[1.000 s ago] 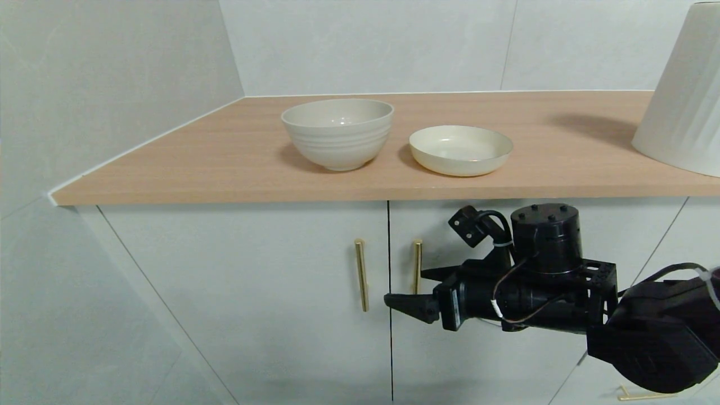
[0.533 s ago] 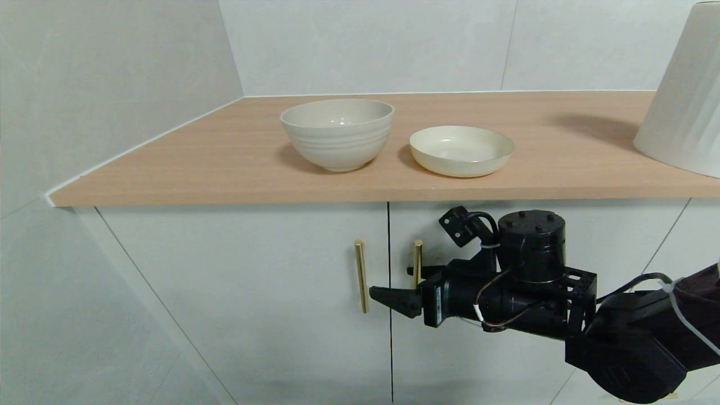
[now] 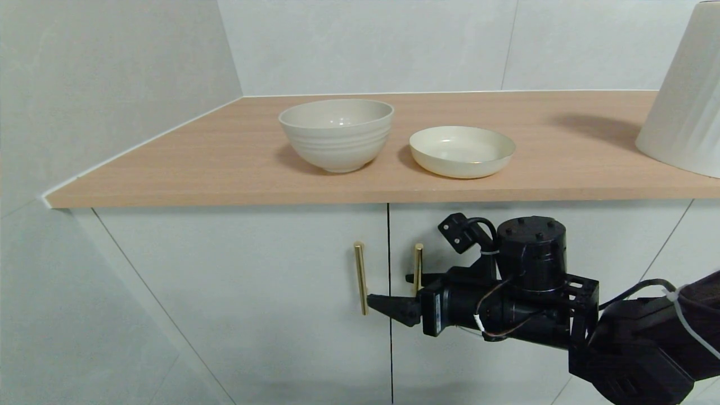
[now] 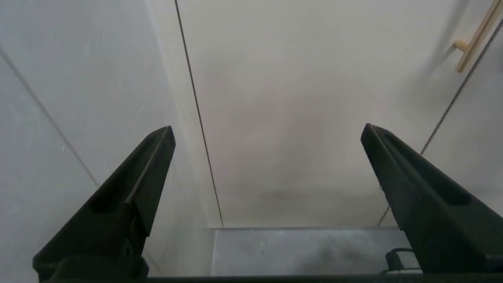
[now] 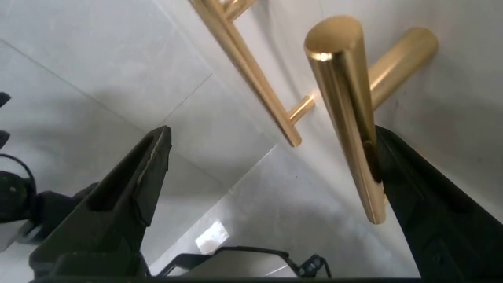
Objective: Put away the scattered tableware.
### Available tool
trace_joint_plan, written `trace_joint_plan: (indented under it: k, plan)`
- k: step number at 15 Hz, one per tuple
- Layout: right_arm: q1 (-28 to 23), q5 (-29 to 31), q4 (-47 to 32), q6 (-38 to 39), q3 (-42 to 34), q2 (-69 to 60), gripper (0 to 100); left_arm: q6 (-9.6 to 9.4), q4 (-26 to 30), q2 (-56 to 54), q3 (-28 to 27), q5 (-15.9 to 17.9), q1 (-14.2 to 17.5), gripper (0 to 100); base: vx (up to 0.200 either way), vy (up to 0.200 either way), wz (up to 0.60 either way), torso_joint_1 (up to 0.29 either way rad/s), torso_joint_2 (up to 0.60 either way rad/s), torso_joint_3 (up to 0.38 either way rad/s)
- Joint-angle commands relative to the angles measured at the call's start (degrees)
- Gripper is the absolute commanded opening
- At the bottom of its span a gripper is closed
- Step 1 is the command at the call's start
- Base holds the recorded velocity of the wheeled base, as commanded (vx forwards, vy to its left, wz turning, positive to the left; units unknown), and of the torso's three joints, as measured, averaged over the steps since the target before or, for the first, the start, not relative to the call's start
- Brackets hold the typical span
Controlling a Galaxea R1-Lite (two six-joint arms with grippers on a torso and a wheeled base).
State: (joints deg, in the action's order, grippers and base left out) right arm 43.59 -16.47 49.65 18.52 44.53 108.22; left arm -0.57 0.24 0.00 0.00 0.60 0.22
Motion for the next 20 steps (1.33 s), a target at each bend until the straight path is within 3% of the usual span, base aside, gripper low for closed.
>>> trace_joint_plan:
  k: [1,5,12,16,18,20]
  plan:
    - [0.7,-0.4,0.0,-0.1,-0.9,-1.6,100,0.05,0.0,0.0,0.0,0.0,0.0,100,0.0,0.0,0.0,0.0,0.0,0.0]
    - [2.4,-0.6,-0.1,-0.1,-3.5,-5.6,100,0.05,-0.1,0.0,0.0,0.0,0.0,100,0.0,0.0,0.0,0.0,0.0,0.0]
    - [6.0,-3.9,-0.4,-0.1,-15.4,-16.9,100,0.13,0.0,0.0,0.0,0.0,0.0,100,0.0,0.0,0.0,0.0,0.0,0.0]
    - [7.8,-4.0,-0.4,-0.1,-15.8,-16.4,100,-0.04,-0.2,0.0,-0.5,0.2,0.0,100,0.0,0.0,0.0,0.0,0.0,0.0]
    - [7.7,-3.9,-0.4,-0.1,-16.0,-16.0,100,1.72,1.0,0.0,-5.9,0.6,0.0,100,0.0,0.0,0.0,0.0,0.0,0.0]
    - [7.7,-3.9,-0.4,0.0,-16.1,-15.9,100,1.8,6.5,1.5,-11.8,5.5,-0.2,100,0.0,0.0,0.0,0.0,0.0,0.0]
